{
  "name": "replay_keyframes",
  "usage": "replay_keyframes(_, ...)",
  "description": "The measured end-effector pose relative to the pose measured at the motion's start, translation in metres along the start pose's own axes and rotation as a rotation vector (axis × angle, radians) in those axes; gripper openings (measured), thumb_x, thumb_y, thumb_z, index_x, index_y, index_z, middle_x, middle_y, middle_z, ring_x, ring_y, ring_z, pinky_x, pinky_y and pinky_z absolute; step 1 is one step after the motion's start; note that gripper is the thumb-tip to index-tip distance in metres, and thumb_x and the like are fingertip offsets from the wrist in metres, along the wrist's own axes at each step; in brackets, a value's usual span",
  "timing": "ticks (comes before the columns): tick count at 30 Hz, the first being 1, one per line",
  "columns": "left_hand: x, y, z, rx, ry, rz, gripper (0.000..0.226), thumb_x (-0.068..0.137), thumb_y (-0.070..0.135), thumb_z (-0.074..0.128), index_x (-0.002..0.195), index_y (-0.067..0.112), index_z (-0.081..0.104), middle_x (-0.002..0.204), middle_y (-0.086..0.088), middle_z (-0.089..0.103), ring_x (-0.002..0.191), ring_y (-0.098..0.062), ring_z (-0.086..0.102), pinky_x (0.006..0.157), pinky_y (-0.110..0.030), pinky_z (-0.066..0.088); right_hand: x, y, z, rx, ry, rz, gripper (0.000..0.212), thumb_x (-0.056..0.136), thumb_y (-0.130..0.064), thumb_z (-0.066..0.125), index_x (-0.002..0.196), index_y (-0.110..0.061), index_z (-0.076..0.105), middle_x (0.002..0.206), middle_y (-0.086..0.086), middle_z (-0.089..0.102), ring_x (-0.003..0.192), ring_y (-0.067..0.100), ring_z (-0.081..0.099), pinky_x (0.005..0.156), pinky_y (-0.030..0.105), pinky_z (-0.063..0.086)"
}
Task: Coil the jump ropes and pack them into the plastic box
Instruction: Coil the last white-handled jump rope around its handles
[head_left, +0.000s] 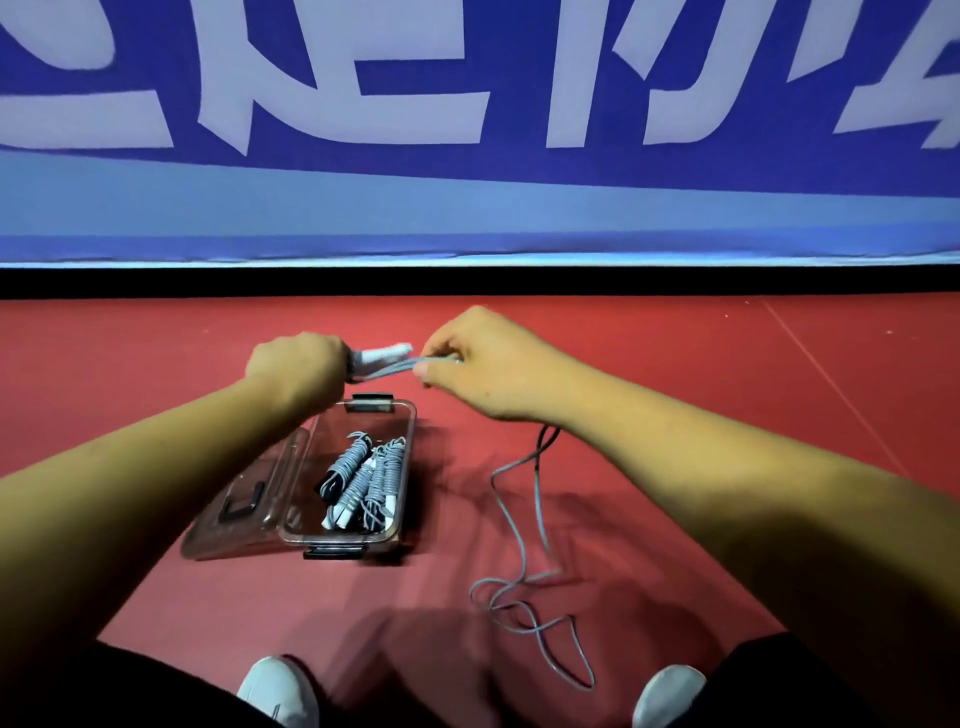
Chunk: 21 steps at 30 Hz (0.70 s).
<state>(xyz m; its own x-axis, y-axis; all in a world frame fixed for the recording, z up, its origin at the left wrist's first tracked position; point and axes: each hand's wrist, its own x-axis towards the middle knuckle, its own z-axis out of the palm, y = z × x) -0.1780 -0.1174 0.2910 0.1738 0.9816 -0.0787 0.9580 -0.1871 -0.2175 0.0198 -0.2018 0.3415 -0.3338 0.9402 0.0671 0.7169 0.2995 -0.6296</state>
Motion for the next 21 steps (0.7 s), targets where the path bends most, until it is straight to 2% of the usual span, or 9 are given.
replay_keyframes(3,-0.021,0.020,0.000,0.106,-0.125,0.211,0.033,0.092,0.018,0.052,0.120,0.031,0.064,0.112,0.000,0.069,0.100,-0.026,0.067,0.073,-0.031,0.047,0.006,0.008,-0.015,-0.043,0.063,0.059,0.023,0.092,-0.019,0.060,0.079,-0.006,0.073,0.056,-0.001,0.055,0.049,0.007,0.041,0.045,0.014,0.029)
replay_keyframes(5,-0.034,0.035,-0.008,0.140,-0.167,0.336,0.029,0.093,0.020,0.050,0.116,0.033,0.063,0.110,0.002,0.068,0.099,-0.024,0.066,0.072,-0.030,0.045,0.011,0.018,-0.024,-0.050,0.124,0.111,0.020,0.092,-0.019,0.061,0.081,-0.009,0.074,0.054,-0.010,0.051,0.047,0.003,0.044,0.045,0.011,0.031)
replay_keyframes(8,-0.052,0.058,-0.022,0.126,-0.173,0.555,0.010,0.089,0.021,0.053,0.091,0.030,0.057,0.101,-0.002,0.067,0.093,-0.028,0.064,0.069,-0.029,0.041,0.013,0.038,-0.032,-0.025,0.206,0.172,0.018,0.091,-0.019,0.062,0.083,-0.010,0.074,0.054,-0.009,0.049,0.043,0.000,0.044,0.044,0.011,0.030)
replay_keyframes(11,-0.059,0.068,-0.038,-0.028,-0.259,0.695,0.030,0.083,0.018,0.061,0.067,0.027,0.038,0.081,-0.003,0.063,0.079,-0.027,0.059,0.063,-0.027,0.037,0.010,0.052,-0.039,-0.056,0.193,0.185,0.017,0.092,-0.020,0.062,0.087,-0.009,0.075,0.066,-0.002,0.059,0.055,0.004,0.047,0.049,0.008,0.030)
replay_keyframes(14,-0.063,0.068,-0.052,-0.255,-0.315,0.737,0.039,0.077,0.026,0.074,0.057,0.022,0.041,0.052,0.003,0.045,0.055,-0.016,0.044,0.052,-0.025,0.034,0.008,0.063,-0.040,-0.053,0.170,0.203,0.017,0.091,-0.020,0.063,0.085,-0.011,0.075,0.073,0.003,0.065,0.060,0.008,0.051,0.055,0.013,0.035)
replay_keyframes(16,-0.069,0.071,-0.059,-0.418,-0.307,0.730,0.052,0.075,0.048,0.078,0.060,0.012,0.043,0.049,0.003,0.036,0.048,-0.014,0.032,0.046,-0.024,0.028,0.008,0.068,-0.037,-0.003,0.161,0.210,0.016,0.090,-0.019,0.064,0.082,-0.013,0.075,0.076,0.010,0.069,0.062,0.009,0.052,0.061,0.022,0.040)
replay_keyframes(18,-0.074,0.074,-0.061,-0.547,-0.283,0.704,0.062,0.074,0.060,0.074,0.061,0.009,0.041,0.051,0.003,0.030,0.049,-0.014,0.026,0.047,-0.027,0.023,0.008,0.074,-0.032,0.039,0.130,0.226,0.015,0.090,-0.017,0.064,0.082,-0.011,0.075,0.070,0.010,0.067,0.058,0.004,0.049,0.059,0.023,0.038)
replay_keyframes(21,-0.075,0.077,-0.066,-0.720,-0.184,0.647,0.051,0.082,0.045,0.075,0.058,0.012,0.043,0.047,0.004,0.028,0.045,-0.013,0.023,0.046,-0.030,0.020,0.003,0.077,-0.023,0.150,0.070,0.247,0.007,0.088,-0.013,0.068,0.089,-0.006,0.066,0.066,0.000,0.057,0.047,-0.003,0.046,0.054,0.017,0.038)
